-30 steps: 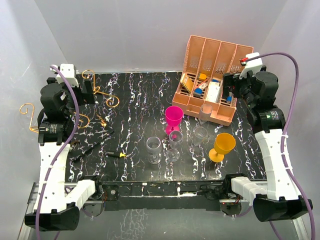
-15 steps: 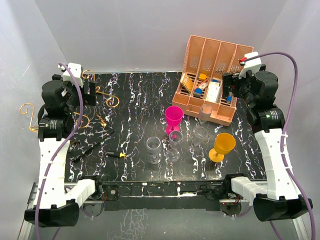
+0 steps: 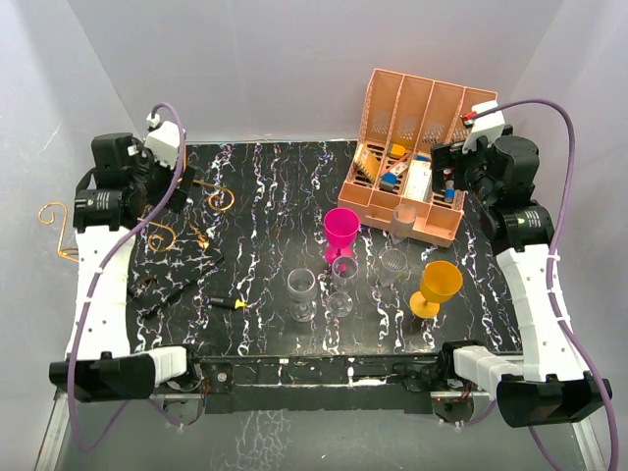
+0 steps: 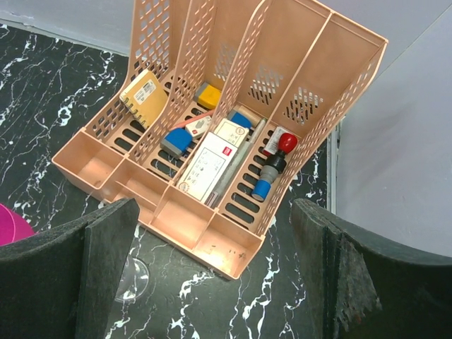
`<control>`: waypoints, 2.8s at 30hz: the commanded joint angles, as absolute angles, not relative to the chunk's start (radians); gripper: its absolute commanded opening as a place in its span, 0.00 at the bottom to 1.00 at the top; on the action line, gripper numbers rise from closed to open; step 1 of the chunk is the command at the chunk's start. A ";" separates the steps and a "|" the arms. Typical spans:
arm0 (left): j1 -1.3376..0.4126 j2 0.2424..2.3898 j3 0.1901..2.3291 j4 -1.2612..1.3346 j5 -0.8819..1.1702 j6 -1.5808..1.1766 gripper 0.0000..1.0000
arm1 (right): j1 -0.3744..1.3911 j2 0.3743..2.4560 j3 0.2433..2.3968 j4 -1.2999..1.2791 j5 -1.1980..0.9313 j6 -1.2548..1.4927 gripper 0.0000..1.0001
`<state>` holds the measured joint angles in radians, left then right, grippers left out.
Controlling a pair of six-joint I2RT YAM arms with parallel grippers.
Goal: Place the wine glass upside down on the wine glass rack
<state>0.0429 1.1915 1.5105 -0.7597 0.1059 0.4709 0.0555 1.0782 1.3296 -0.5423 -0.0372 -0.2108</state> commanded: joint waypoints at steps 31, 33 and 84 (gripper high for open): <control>0.095 1.644 1.955 -1.139 0.333 0.653 0.21 | 0.056 1.152 1.325 -0.487 -0.073 -0.224 0.99; 0.094 1.665 1.974 -1.126 0.356 0.622 0.19 | 0.055 1.158 1.326 -0.490 -0.077 -0.223 0.98; -0.021 1.812 2.067 -0.746 0.119 -0.024 0.53 | 0.092 1.270 1.420 -0.572 -0.231 -0.289 0.98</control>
